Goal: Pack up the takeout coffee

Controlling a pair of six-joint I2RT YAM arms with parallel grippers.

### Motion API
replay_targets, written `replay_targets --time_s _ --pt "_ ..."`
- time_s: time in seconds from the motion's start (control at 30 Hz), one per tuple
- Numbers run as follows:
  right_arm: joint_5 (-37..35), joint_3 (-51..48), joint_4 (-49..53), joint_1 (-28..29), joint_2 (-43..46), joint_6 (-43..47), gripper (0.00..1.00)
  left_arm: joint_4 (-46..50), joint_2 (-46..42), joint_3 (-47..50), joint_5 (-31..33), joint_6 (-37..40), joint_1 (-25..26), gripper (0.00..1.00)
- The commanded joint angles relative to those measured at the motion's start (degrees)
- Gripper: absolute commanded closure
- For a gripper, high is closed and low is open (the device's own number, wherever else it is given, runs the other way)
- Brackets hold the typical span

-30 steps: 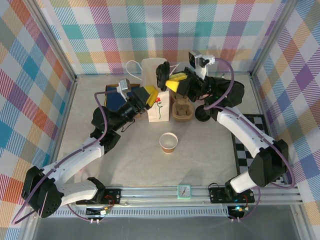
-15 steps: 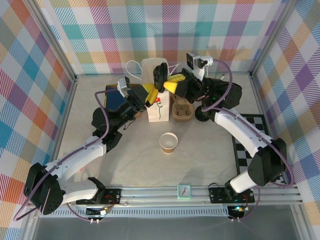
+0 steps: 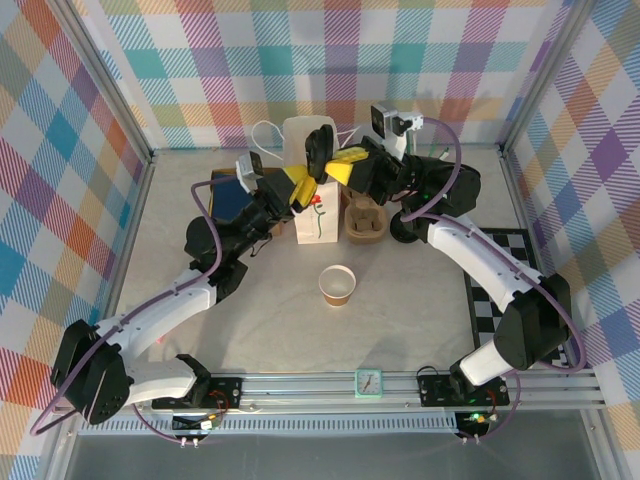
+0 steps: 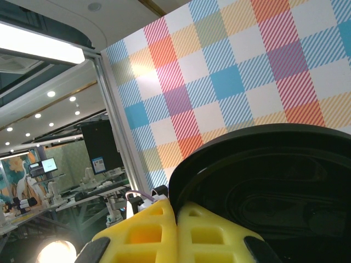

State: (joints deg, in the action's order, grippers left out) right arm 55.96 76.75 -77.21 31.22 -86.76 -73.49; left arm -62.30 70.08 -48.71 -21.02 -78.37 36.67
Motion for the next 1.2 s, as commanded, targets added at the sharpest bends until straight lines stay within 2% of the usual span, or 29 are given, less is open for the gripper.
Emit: replay_targets --time_s 0.0,0.6,1.17 --pt "-1.24 2.31 -3.39 0.60 -0.43 0.32 1.00 -6.66 0.99 -1.94 -0.96 -2.42 0.51 0.49" --pt "-1.94 1.65 -3.39 0.59 -0.75 0.90 1.00 -9.92 1.90 -2.40 -1.13 -4.07 0.51 0.53" --pt "-3.06 2.18 -3.39 0.94 -2.05 0.93 1.00 -13.09 2.78 -3.06 -1.41 -5.73 0.51 0.60"
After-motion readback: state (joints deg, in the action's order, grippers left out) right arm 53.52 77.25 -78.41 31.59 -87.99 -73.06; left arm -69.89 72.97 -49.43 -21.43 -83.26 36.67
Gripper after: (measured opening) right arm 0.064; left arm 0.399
